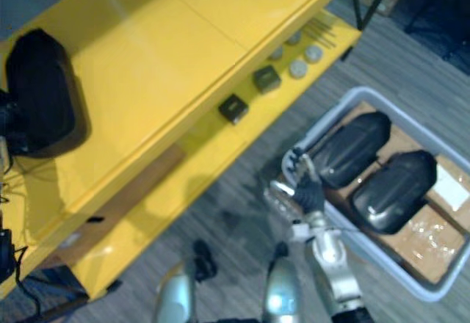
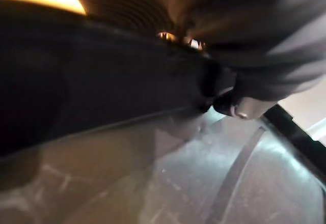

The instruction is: Walk over and take plastic housings, then place them on the shelf

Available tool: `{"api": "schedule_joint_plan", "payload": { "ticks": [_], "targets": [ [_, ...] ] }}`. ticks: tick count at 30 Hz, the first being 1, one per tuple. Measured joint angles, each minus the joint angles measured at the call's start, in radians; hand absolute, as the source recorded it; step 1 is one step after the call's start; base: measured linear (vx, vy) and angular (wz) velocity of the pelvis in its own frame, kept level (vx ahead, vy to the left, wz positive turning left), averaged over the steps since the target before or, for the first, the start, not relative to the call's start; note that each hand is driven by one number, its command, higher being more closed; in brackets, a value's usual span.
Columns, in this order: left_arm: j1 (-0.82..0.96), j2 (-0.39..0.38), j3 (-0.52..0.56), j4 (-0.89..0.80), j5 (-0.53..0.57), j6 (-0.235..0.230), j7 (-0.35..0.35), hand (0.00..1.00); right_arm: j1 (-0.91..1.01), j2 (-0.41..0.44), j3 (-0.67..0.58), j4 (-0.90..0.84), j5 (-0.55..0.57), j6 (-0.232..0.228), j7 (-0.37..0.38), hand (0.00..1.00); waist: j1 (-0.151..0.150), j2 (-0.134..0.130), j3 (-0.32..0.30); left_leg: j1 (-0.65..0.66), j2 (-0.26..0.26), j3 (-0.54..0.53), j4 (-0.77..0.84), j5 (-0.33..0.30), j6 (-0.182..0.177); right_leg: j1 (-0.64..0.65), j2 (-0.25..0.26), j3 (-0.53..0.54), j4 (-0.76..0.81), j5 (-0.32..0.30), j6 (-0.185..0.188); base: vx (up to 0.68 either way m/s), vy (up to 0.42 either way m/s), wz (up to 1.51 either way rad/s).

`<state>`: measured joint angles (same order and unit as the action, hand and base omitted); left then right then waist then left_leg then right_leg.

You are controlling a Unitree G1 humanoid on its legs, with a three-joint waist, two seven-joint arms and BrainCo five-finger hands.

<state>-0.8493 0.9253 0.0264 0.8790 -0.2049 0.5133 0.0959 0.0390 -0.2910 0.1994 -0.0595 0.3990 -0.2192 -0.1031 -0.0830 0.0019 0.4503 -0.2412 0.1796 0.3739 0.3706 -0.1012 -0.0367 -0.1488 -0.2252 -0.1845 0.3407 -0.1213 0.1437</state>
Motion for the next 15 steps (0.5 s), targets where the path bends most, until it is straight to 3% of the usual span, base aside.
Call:
{"api": "schedule_joint_plan", "payload": {
  "ticks": [8,12,15],
  "targets": [
    [0.075,-0.011,0.015,0.007,-0.195,-0.058,0.098,0.00,0.036,-0.002,0.009,0.011,-0.001,-0.001,0.018,0.00,-0.007,0.018,-0.022,0.051,-0.022,0.013,-0.060,0.017,-0.006,0.045,-0.001,-0.006,-0.060,0.014,0.004,0.04,-0.007,-0.01],
    [0.100,-0.070,0.051,0.006,-0.319,-0.128,0.184,0.00,0.060,0.000,0.030,0.015,-0.001,-0.004,0.025,0.00,-0.009,0.025,-0.053,0.077,-0.033,0.015,-0.089,0.028,-0.005,0.077,-0.002,-0.007,-0.093,0.023,0.008,0.05,-0.007,0.02],
    [0.106,-0.111,0.067,0.004,-0.340,-0.163,0.280,0.00,0.082,0.005,0.038,0.033,-0.001,-0.016,0.037,0.00,-0.008,0.024,-0.089,0.083,-0.036,0.018,-0.104,0.030,-0.006,0.083,0.000,-0.007,-0.111,0.030,0.007,0.00,0.000,0.00]
  ]
}}
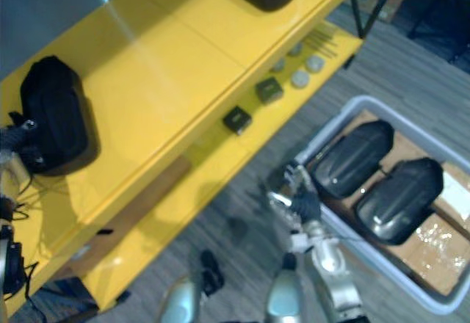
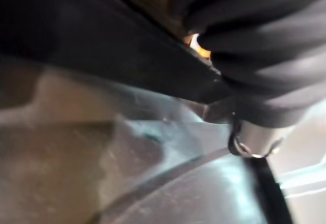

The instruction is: Walk over and take plastic housings, then place them on the shelf

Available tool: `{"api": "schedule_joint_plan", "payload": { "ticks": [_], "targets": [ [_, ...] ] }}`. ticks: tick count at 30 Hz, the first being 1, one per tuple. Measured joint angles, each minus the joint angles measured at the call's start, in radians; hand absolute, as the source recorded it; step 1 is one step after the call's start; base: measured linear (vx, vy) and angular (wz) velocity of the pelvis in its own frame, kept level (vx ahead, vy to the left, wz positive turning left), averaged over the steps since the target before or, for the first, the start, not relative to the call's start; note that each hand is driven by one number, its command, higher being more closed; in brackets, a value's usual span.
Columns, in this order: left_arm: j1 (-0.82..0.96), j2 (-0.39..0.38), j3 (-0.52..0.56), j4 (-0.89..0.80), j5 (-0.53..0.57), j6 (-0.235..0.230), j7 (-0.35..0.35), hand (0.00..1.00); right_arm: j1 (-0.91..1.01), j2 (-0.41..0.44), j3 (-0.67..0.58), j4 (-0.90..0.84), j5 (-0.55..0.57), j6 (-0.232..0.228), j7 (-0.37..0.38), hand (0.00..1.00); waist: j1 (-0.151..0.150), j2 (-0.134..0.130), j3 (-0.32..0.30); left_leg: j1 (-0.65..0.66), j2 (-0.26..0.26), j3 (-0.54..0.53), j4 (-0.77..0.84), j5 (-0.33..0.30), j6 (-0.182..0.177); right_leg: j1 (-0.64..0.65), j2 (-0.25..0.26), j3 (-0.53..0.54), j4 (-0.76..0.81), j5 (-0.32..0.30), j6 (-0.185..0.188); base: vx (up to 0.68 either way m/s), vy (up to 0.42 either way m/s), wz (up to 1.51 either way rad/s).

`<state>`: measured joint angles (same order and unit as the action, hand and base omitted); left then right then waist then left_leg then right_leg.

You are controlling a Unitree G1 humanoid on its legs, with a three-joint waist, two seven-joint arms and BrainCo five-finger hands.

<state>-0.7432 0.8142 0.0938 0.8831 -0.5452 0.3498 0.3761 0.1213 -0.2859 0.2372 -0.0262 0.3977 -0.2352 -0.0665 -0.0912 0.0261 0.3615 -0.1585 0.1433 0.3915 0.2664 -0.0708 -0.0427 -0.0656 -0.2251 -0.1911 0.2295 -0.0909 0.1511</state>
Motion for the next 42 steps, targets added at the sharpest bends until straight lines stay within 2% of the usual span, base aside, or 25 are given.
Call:
{"api": "schedule_joint_plan", "payload": {
  "ticks": [2,3,5,7,8,12,16,19,22,25,26,27,29,31,32,33,34,35,36,37,38,39,40,41,42],
  "targets": [
    [-0.004,-0.009,0.049,-0.029,0.051,-0.051,0.149,0.00,0.033,0.013,0.004,0.001,0.000,-0.026,0.002,0.00,-0.003,-0.005,-0.023,0.003,0.000,0.001,-0.002,0.001,-0.001,0.002,0.002,0.000,-0.004,0.002,-0.001,0.00,0.001,-0.02],
    [-0.006,-0.008,0.060,-0.038,0.058,-0.056,0.163,0.00,0.037,0.013,0.005,0.001,0.000,-0.030,0.002,0.00,-0.003,-0.005,-0.026,0.003,0.000,0.002,-0.003,0.001,-0.001,0.003,0.002,0.000,-0.006,0.002,-0.001,0.00,0.000,0.00],
    [-0.049,-0.002,0.112,-0.093,0.158,-0.125,0.280,0.00,0.076,0.016,0.016,0.016,0.000,-0.058,0.002,0.00,-0.001,-0.009,-0.050,0.031,-0.007,-0.001,-0.022,0.008,-0.002,0.035,0.002,-0.003,-0.025,0.005,0.000,0.00,-0.002,0.02],
    [-0.051,0.004,0.131,-0.124,0.210,-0.159,0.316,0.00,0.084,0.021,0.028,0.035,0.000,-0.076,0.002,0.00,-0.001,-0.007,-0.079,0.035,-0.009,0.000,-0.032,0.010,-0.005,0.036,0.002,-0.003,-0.031,0.006,-0.001,0.00,0.000,0.00],
    [-0.051,0.004,0.133,-0.162,0.263,-0.194,0.346,0.00,0.093,0.031,0.033,0.051,0.000,-0.088,0.002,0.00,-0.001,0.000,-0.108,0.038,-0.011,-0.002,-0.039,0.011,-0.006,0.044,0.003,-0.007,-0.040,0.006,0.000,0.02,-0.006,0.06],
    [-0.008,-0.013,0.144,-0.255,0.368,-0.246,0.368,0.00,0.093,0.052,0.034,0.089,-0.022,-0.114,-0.021,0.00,-0.002,0.005,-0.145,0.058,-0.015,-0.021,-0.055,0.017,-0.009,0.095,0.009,-0.035,-0.086,0.022,-0.001,0.01,-0.003,0.14],
    [0.133,-0.095,0.213,-0.329,0.398,-0.298,0.388,0.00,0.091,0.077,0.035,0.093,-0.061,-0.130,-0.072,0.00,0.025,-0.009,-0.179,0.099,-0.017,-0.028,-0.098,0.036,-0.019,0.140,0.018,-0.052,-0.121,0.031,-0.007,0.01,-0.008,0.05],
    [0.223,-0.138,0.243,-0.402,0.398,-0.350,0.387,0.00,0.086,0.083,0.035,0.096,-0.079,-0.143,-0.093,0.00,0.049,-0.029,-0.211,0.109,-0.025,-0.039,-0.141,0.063,-0.022,0.146,0.022,-0.066,-0.136,0.035,-0.012,0.00,-0.022,0.12],
    [0.305,-0.174,0.262,-0.512,0.398,-0.405,0.387,0.00,0.073,0.089,0.032,0.097,-0.087,-0.145,-0.108,0.00,0.051,-0.032,-0.213,0.153,-0.040,-0.064,-0.193,0.089,-0.022,0.188,0.021,-0.093,-0.141,0.043,-0.021,0.00,0.005,0.28],
    [0.423,-0.240,0.345,-0.721,0.409,-0.459,0.395,0.00,0.048,0.100,0.030,0.096,-0.097,-0.154,-0.103,0.00,0.054,-0.026,-0.248,0.169,-0.062,-0.080,-0.267,0.133,-0.017,0.194,0.016,-0.116,-0.156,0.044,-0.021,-0.02,0.011,0.20],
    [0.500,-0.285,0.376,-0.831,0.417,-0.486,0.398,0.00,0.036,0.109,0.031,0.095,-0.097,-0.154,-0.092,0.00,0.064,-0.017,-0.254,0.187,-0.069,-0.084,-0.303,0.148,-0.017,0.204,0.014,-0.135,-0.161,0.043,-0.021,-0.01,0.014,0.16],
    [0.513,-0.293,0.378,-0.849,0.421,-0.489,0.399,0.00,0.034,0.110,0.031,0.095,-0.097,-0.154,-0.088,0.00,0.067,-0.015,-0.254,0.191,-0.071,-0.086,-0.310,0.151,-0.018,0.207,0.014,-0.140,-0.163,0.043,-0.021,-0.04,0.018,0.14],
    [0.635,-0.375,0.402,-1.026,0.433,-0.550,0.368,0.00,0.022,0.124,0.031,0.091,-0.099,-0.154,-0.084,0.00,0.102,-0.004,-0.273,0.189,-0.086,-0.125,-0.340,0.165,-0.019,0.212,0.004,-0.190,-0.154,0.015,-0.042,-0.03,0.018,0.42],
    [0.695,-0.424,0.420,-1.130,0.431,-0.598,0.338,0.00,0.018,0.123,0.028,0.085,-0.099,-0.154,-0.085,0.00,0.119,-0.012,-0.271,0.185,-0.098,-0.147,-0.331,0.163,-0.017,0.206,-0.022,-0.220,-0.106,-0.017,-0.058,-0.02,0.056,0.60],
    [0.753,-0.466,0.440,-1.240,0.430,-0.637,0.281,0.00,0.017,0.125,0.017,0.069,-0.099,-0.154,-0.092,0.00,0.134,-0.039,-0.259,0.157,-0.121,-0.184,-0.248,0.124,0.002,0.211,-0.061,-0.255,-0.046,-0.053,-0.076,0.00,0.076,0.75],
    [0.794,-0.498,0.448,-1.304,0.435,-0.671,0.247,0.00,0.015,0.118,-0.003,0.046,-0.100,-0.154,-0.106,0.00,0.141,-0.030,-0.250,0.119,-0.121,-0.215,-0.130,0.051,0.012,0.212,-0.073,-0.272,0.031,-0.068,-0.099,0.02,0.093,0.86],
    [0.851,-0.531,0.463,-1.345,0.432,-0.719,0.217,0.00,0.009,0.101,-0.020,0.017,-0.109,-0.153,-0.126,0.00,0.160,-0.010,-0.234,0.085,-0.103,-0.246,-0.007,-0.020,0.014,0.179,-0.089,-0.264,0.189,-0.053,-0.133,0.01,0.136,0.70],
    [0.900,-0.532,0.492,-1.354,0.418,-0.754,0.182,0.00,0.008,0.100,-0.033,-0.003,-0.121,-0.153,-0.136,0.00,0.178,-0.003,-0.234,0.089,-0.094,-0.272,0.029,-0.050,0.025,0.142,-0.108,-0.224,0.313,-0.018,-0.180,-0.01,0.122,0.57],
    [0.920,-0.531,0.510,-1.355,0.400,-0.769,0.167,0.00,0.006,0.106,-0.039,-0.008,-0.126,-0.157,-0.136,0.00,0.184,0.004,-0.233,0.091,-0.093,-0.281,0.032,-0.057,0.030,0.122,-0.110,-0.198,0.362,0.008,-0.195,-0.03,0.123,0.55],
    [0.946,-0.533,0.550,-1.356,0.395,-0.787,0.150,0.00,-0.015,0.113,-0.051,-0.007,-0.137,-0.165,-0.134,0.00,0.189,0.005,-0.239,0.090,-0.089,-0.305,0.023,-0.062,0.039,0.090,-0.100,-0.153,0.413,0.014,-0.182,-0.02,0.047,0.46],
    [0.955,-0.534,0.565,-1.356,0.396,-0.789,0.145,0.00,-0.030,0.116,-0.058,-0.007,-0.137,-0.167,-0.130,0.00,0.192,-0.001,-0.236,0.089,-0.086,-0.311,0.010,-0.062,0.040,0.080,-0.092,-0.141,0.403,-0.015,-0.160,-0.01,0.043,0.54],
    [0.973,-0.542,0.575,-1.353,0.395,-0.789,0.136,0.00,-0.069,0.116,-0.074,-0.003,-0.138,-0.176,-0.124,0.00,0.199,-0.011,-0.230,0.090,-0.084,-0.331,-0.034,-0.060,0.043,0.056,-0.062,-0.117,0.349,-0.064,-0.133,0.00,0.012,0.42],
    [0.981,-0.551,0.580,-1.344,0.391,-0.789,0.122,0.00,-0.098,0.118,-0.093,-0.001,-0.139,-0.179,-0.123,0.00,0.202,-0.017,-0.230,0.098,-0.084,-0.336,-0.083,-0.060,0.042,0.034,-0.039,-0.094,0.281,-0.078,-0.128,0.08,0.017,0.43],
    [0.979,-0.550,0.582,-1.334,0.384,-0.788,0.112,0.00,-0.130,0.122,-0.116,0.001,-0.139,-0.184,-0.123,0.00,0.202,-0.030,-0.227,0.089,-0.094,-0.330,-0.060,-0.068,0.064,0.016,-0.037,-0.064,0.202,-0.080,-0.127,0.08,-0.050,0.34],
    [0.963,-0.545,0.572,-1.328,0.383,-0.794,0.098,0.00,-0.187,0.096,-0.171,-0.009,-0.139,-0.191,-0.125,0.00,0.211,-0.005,-0.196,0.039,-0.073,-0.334,0.069,-0.080,0.035,-0.004,-0.026,0.031,0.138,-0.071,-0.102,0.07,-0.066,0.31]
  ]
}}
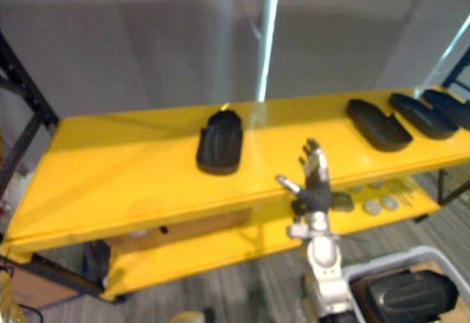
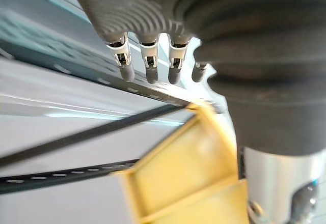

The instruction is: Walk over and take plastic housings, then place them on the shelf

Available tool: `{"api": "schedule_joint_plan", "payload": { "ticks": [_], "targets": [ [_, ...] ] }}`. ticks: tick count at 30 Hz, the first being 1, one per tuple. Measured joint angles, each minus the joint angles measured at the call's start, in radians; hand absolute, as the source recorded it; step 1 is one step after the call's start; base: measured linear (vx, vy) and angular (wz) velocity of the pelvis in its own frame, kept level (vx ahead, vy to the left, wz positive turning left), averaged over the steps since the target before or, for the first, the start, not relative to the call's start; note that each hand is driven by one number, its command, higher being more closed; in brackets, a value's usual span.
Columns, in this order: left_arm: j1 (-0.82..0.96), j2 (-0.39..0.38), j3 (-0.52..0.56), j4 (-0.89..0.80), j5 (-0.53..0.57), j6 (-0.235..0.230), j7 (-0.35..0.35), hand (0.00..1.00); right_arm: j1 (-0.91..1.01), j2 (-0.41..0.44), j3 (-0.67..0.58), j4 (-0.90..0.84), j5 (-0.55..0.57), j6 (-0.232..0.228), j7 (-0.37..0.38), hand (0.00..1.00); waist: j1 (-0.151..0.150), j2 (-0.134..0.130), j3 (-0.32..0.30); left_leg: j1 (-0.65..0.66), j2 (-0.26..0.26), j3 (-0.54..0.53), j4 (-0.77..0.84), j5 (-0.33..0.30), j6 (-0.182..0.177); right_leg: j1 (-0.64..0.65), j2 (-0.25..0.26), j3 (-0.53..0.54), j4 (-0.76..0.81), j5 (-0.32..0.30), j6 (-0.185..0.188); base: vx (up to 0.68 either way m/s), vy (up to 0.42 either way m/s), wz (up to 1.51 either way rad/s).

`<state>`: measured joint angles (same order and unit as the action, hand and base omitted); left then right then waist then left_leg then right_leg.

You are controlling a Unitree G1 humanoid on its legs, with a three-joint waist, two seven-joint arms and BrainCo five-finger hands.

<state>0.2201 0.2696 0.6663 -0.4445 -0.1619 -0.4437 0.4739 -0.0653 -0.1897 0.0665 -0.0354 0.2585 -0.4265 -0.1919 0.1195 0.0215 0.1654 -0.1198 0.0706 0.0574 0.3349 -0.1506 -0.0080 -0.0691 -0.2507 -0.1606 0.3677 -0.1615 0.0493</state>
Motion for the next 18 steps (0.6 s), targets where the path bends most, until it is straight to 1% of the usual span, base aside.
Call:
{"api": "schedule_joint_plan", "payload": {
  "ticks": [1,2,3,4,5,6,7,8,9,10,11,12,13,14,15,16,17,18],
  "targets": [
    [-0.003,-0.001,-0.012,0.008,-0.010,-0.003,-0.005,0.00,0.006,-0.001,-0.011,0.001,0.000,0.001,-0.002,0.00,0.000,-0.002,0.002,-0.003,-0.005,-0.010,0.012,-0.008,-0.002,-0.002,0.003,0.034,-0.013,0.005,0.009,0.00,-0.109,0.39],
    [-0.006,-0.003,-0.026,0.018,-0.026,-0.005,-0.010,0.00,0.018,-0.001,-0.024,0.001,0.000,0.001,-0.004,0.00,-0.006,-0.002,0.002,-0.008,-0.009,-0.031,0.015,-0.009,-0.005,0.004,0.011,0.058,-0.024,0.010,0.017,0.00,-0.085,0.80],
    [-0.006,-0.004,-0.037,0.032,-0.039,-0.008,-0.013,0.00,0.031,-0.002,-0.050,0.001,0.000,0.002,-0.005,0.00,-0.025,-0.002,0.001,-0.019,-0.011,-0.079,0.016,-0.012,-0.010,0.008,0.031,0.078,-0.028,0.008,0.028,0.03,-0.166,1.02],
    [-0.007,-0.007,-0.041,0.035,-0.068,-0.015,-0.026,0.00,0.032,-0.009,-0.074,-0.001,0.001,0.002,-0.005,0.00,-0.024,-0.003,0.001,-0.027,-0.010,-0.108,0.012,-0.009,-0.022,0.008,0.041,0.079,-0.029,0.001,0.037,0.06,-0.244,1.00],
    [-0.002,-0.014,-0.038,0.034,-0.088,-0.027,-0.039,0.00,0.028,-0.018,-0.095,-0.002,-0.001,0.002,-0.006,0.00,-0.016,-0.008,-0.001,-0.031,-0.011,-0.125,0.000,-0.002,-0.036,0.011,0.049,0.074,-0.037,-0.002,0.041,0.06,-0.271,0.69],
    [0.012,-0.026,-0.025,0.031,-0.109,-0.041,-0.052,0.00,0.017,-0.023,-0.113,-0.002,-0.012,0.002,-0.008,0.00,-0.008,-0.021,-0.007,-0.032,-0.012,-0.129,-0.022,0.008,-0.052,0.020,0.058,0.066,-0.064,-0.011,0.044,0.07,-0.334,0.66],
    [0.025,-0.055,-0.005,0.024,-0.109,-0.048,-0.063,0.00,0.004,-0.034,-0.131,-0.007,-0.029,0.001,-0.010,0.00,-0.011,-0.038,-0.017,-0.050,-0.011,-0.127,-0.040,0.028,-0.078,0.021,0.058,0.054,-0.108,-0.001,0.082,0.06,-0.351,0.88],
    [0.025,-0.097,-0.013,0.022,-0.115,-0.058,-0.070,0.00,0.002,-0.052,-0.154,-0.017,-0.030,0.002,-0.017,0.00,-0.014,-0.027,-0.021,-0.061,0.027,-0.109,-0.054,0.048,-0.082,0.022,0.074,0.005,-0.118,0.012,0.083,0.06,-0.336,0.90],
    [0.024,-0.110,-0.019,0.022,-0.116,-0.064,-0.077,0.00,0.002,-0.059,-0.164,-0.025,-0.030,0.004,-0.026,0.00,-0.017,-0.015,-0.019,-0.075,0.058,-0.081,-0.059,0.057,-0.078,0.026,0.088,-0.025,-0.132,0.025,0.071,0.08,-0.323,1.00],
    [0.013,-0.122,-0.040,0.021,-0.115,-0.081,-0.092,0.00,0.005,-0.065,-0.195,-0.042,-0.038,0.006,-0.043,0.00,-0.024,0.020,-0.019,-0.092,0.117,-0.022,-0.078,0.067,-0.092,0.048,0.115,-0.072,-0.174,0.054,0.060,0.13,-0.246,0.87],
    [-0.006,-0.122,-0.071,0.006,-0.111,-0.084,-0.105,0.00,0.012,-0.067,-0.229,-0.050,-0.040,0.009,-0.058,0.00,-0.028,0.044,-0.021,-0.087,0.151,0.027,-0.113,0.082,-0.116,0.068,0.130,-0.106,-0.209,0.082,0.054,0.12,-0.195,0.79],
    [-0.018,-0.121,-0.085,-0.007,-0.107,-0.084,-0.106,0.00,0.020,-0.067,-0.245,-0.055,-0.043,0.010,-0.066,0.00,-0.030,0.049,-0.024,-0.080,0.155,0.042,-0.132,0.094,-0.132,0.072,0.133,-0.117,-0.221,0.087,0.054,0.17,-0.086,0.49],
    [-0.040,-0.121,-0.107,-0.037,-0.103,-0.089,-0.106,0.00,0.034,-0.066,-0.279,-0.071,-0.052,0.011,-0.073,0.00,-0.033,0.057,-0.023,-0.037,0.149,0.050,-0.187,0.151,-0.149,0.073,0.134,-0.126,-0.223,0.088,0.055,0.16,-0.033,0.24],
    [-0.062,-0.116,-0.119,-0.050,-0.103,-0.100,-0.105,0.00,0.043,-0.059,-0.307,-0.082,-0.073,0.009,-0.074,0.00,-0.047,0.051,-0.016,0.001,0.141,0.062,-0.255,0.192,-0.155,0.077,0.128,-0.129,-0.223,0.089,0.058,0.18,-0.033,0.11],
    [-0.073,-0.114,-0.122,-0.050,-0.103,-0.101,-0.105,0.00,0.048,-0.056,-0.317,-0.088,-0.079,0.009,-0.073,0.00,-0.053,0.051,-0.014,0.017,0.136,0.065,-0.276,0.198,-0.155,0.081,0.126,-0.128,-0.224,0.090,0.060,0.11,0.014,-0.05],
    [-0.085,-0.111,-0.126,-0.047,-0.103,-0.100,-0.103,0.00,0.067,-0.040,-0.333,-0.117,-0.077,0.008,-0.067,0.00,-0.067,0.037,-0.001,0.052,0.126,0.077,-0.299,0.201,-0.154,0.101,0.117,-0.124,-0.233,0.090,0.060,0.08,0.031,-0.19],
    [-0.085,-0.111,-0.129,-0.047,-0.103,-0.100,-0.103,0.00,0.093,-0.017,-0.347,-0.156,-0.067,0.006,-0.046,0.00,-0.076,0.021,0.009,0.076,0.119,0.094,-0.310,0.199,-0.152,0.116,0.108,-0.114,-0.240,0.090,0.062,0.08,0.041,-0.22],
    [-0.085,-0.111,-0.131,-0.046,-0.103,-0.098,-0.103,0.00,0.107,-0.004,-0.351,-0.174,-0.057,0.002,-0.034,0.00,-0.082,0.013,0.014,0.087,0.115,0.097,-0.317,0.199,-0.151,0.122,0.104,-0.112,-0.241,0.090,0.063,0.07,0.050,-0.16]
  ]
}}
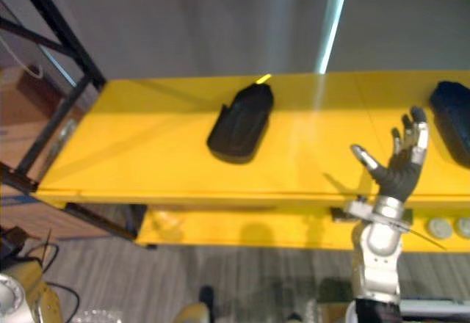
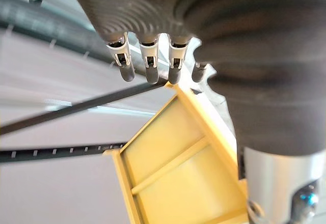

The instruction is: Walk over and take plastic housings, then place them on the shelf

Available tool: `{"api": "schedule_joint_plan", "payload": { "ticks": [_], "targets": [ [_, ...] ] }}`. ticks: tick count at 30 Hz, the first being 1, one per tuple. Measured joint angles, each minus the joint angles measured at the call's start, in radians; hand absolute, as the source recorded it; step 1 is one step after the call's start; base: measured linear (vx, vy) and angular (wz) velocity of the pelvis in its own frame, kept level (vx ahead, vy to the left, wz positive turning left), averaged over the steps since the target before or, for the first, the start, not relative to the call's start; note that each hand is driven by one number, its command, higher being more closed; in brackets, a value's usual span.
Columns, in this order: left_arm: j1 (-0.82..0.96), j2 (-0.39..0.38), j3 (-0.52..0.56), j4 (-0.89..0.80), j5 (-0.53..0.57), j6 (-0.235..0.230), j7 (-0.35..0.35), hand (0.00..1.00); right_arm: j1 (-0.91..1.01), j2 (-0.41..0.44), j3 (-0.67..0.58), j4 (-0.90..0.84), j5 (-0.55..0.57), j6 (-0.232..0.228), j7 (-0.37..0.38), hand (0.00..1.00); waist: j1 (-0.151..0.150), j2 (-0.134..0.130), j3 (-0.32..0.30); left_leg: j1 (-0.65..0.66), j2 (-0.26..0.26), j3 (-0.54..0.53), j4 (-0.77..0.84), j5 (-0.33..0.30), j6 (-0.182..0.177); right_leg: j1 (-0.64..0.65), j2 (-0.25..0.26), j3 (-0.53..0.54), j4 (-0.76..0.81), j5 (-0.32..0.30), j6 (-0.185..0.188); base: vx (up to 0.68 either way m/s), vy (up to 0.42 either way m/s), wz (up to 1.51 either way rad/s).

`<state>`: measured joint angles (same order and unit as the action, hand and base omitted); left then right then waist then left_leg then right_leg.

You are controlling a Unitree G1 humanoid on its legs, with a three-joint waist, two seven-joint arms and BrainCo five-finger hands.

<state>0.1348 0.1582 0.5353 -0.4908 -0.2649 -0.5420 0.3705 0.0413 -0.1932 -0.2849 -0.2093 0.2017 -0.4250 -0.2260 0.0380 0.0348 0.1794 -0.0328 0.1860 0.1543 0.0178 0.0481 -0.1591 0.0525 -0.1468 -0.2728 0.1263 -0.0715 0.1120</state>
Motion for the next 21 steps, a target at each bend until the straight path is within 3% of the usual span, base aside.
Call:
{"api": "schedule_joint_plan", "payload": {
  "ticks": [2,5,6,11,16,19,21],
  "targets": [
    [0.009,-0.005,-0.011,0.000,-0.001,0.019,-0.009,0.00,0.051,0.045,-0.012,-0.049,0.064,-0.011,0.080,0.00,-0.017,-0.014,0.000,0.018,-0.016,0.009,-0.019,0.000,0.002,0.006,-0.014,0.000,-0.002,-0.001,0.005,0.06,0.046,-0.07],
    [0.028,-0.013,-0.026,0.000,-0.005,0.032,-0.065,0.00,0.075,0.073,0.011,-0.058,0.109,-0.010,0.154,0.00,-0.023,-0.010,0.000,0.057,-0.037,0.017,-0.052,0.006,0.012,0.032,-0.027,-0.001,-0.007,-0.004,0.013,0.03,0.018,-0.01],
    [0.100,-0.057,-0.125,0.027,-0.012,0.106,-0.206,0.00,0.070,0.075,0.075,-0.035,0.137,-0.008,0.141,0.00,-0.029,-0.003,-0.028,0.040,-0.058,-0.003,-0.107,0.074,0.036,0.036,-0.030,-0.026,-0.051,0.044,0.016,0.00,0.000,0.00],
    [0.100,-0.058,-0.126,0.027,-0.012,0.106,-0.206,0.00,0.075,0.076,0.075,-0.025,0.138,-0.008,0.142,0.00,-0.030,-0.003,-0.028,0.033,-0.057,-0.003,-0.107,0.076,0.036,0.033,-0.029,-0.025,-0.050,0.045,0.016,0.00,0.000,0.00],
    [0.099,-0.060,-0.173,0.060,0.008,0.107,-0.133,0.00,0.104,0.125,0.071,0.034,0.231,-0.009,0.189,0.00,-0.029,-0.012,-0.022,-0.002,-0.058,-0.005,-0.105,0.081,0.038,0.001,-0.029,-0.024,-0.048,0.052,0.017,-0.01,0.000,0.01],
    [0.101,-0.080,-0.196,0.129,0.035,0.135,-0.035,0.00,0.104,0.133,0.070,0.034,0.277,-0.009,0.210,0.00,-0.027,-0.030,-0.004,-0.003,-0.058,-0.005,-0.105,0.079,0.040,0.001,-0.028,-0.023,-0.049,0.052,0.017,-0.02,0.001,0.02],
    [0.121,-0.117,-0.190,0.240,0.099,0.172,0.099,0.00,0.093,0.132,0.071,0.034,0.277,-0.009,0.237,0.00,-0.021,-0.040,0.002,-0.003,-0.057,-0.005,-0.105,0.079,0.040,0.004,-0.027,-0.024,-0.051,0.052,0.017,0.00,0.000,0.00]
  ]
}}
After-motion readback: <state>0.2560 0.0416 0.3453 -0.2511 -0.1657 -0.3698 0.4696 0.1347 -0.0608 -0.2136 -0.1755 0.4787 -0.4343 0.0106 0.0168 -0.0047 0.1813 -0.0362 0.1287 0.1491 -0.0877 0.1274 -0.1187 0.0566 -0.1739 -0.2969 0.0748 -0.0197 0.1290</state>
